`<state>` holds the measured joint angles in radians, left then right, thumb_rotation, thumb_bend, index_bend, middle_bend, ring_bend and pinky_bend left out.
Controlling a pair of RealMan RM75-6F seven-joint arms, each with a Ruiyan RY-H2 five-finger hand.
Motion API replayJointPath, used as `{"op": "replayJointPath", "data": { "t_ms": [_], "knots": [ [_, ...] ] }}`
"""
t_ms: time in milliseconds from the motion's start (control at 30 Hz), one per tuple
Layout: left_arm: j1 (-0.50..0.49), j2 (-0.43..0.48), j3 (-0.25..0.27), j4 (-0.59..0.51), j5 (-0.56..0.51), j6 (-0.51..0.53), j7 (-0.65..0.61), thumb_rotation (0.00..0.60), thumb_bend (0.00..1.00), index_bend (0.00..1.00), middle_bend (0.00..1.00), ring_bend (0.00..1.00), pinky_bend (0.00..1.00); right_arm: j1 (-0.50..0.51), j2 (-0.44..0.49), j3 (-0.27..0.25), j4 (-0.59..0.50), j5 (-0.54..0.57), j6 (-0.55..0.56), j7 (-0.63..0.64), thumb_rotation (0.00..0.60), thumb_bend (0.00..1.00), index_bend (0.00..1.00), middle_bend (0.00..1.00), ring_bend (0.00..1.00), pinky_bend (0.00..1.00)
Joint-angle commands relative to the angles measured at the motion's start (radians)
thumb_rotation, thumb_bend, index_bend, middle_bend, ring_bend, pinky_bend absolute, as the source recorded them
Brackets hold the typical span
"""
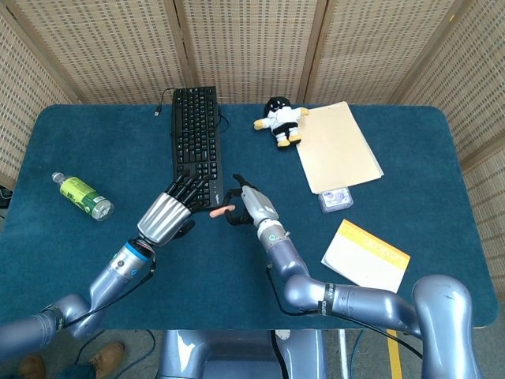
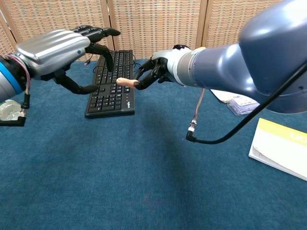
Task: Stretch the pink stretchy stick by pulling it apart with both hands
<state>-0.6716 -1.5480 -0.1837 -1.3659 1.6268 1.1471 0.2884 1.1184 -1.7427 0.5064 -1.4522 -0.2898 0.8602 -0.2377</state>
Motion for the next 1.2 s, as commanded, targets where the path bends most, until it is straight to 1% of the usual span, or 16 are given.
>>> {"op": "replayJointPath", "data": {
  "t_ms": [33,267,533,667,1033,1200],
  "knots": [
    [-0.024,-0.035,0.002,0.036,0.004,0.0,-0.002,0.6,0.33,0.41,0.0,0.0,0.0,-0.003,0.005,-0.007,-0.005,-0.002,-0.005,0.003,0.6,0.65,0.69,0.05,0.0,0.0],
    [-0.055,-0.096,0.005,0.106,0.002,0.006,-0.021,0.6,0.33,0.42,0.0,0.0,0.0,-0.004,0.012,-0.016,-0.013,-0.007,-0.012,0.014,0.6,0.65,0.69,0.05,0.0,0.0],
    [-0.08,-0.142,0.003,0.129,-0.006,0.016,-0.021,0.6,0.34,0.43,0.0,0.0,0.0,-0.004,0.021,-0.022,-0.022,-0.009,-0.011,0.023,0.6,0.65,0.69,0.05,0.0,0.0],
    [-0.085,-0.152,0.006,0.134,-0.01,0.02,-0.014,0.6,0.34,0.45,0.0,0.0,0.0,-0.006,0.027,-0.022,-0.028,-0.01,-0.011,0.028,0.6,0.65,0.69,0.05,0.0,0.0],
    [-0.102,-0.18,0.001,0.175,-0.029,0.038,-0.01,0.6,0.34,0.46,0.0,0.0,0.0,-0.014,0.051,-0.031,-0.05,-0.011,-0.005,0.038,0.6,0.66,0.69,0.05,0.0,0.0],
    [-0.113,-0.196,-0.001,0.188,-0.036,0.041,-0.013,0.6,0.34,0.48,0.0,0.0,0.0,-0.013,0.057,-0.035,-0.054,-0.012,-0.006,0.041,0.6,0.66,0.69,0.05,0.0,0.0]
  ]
}}
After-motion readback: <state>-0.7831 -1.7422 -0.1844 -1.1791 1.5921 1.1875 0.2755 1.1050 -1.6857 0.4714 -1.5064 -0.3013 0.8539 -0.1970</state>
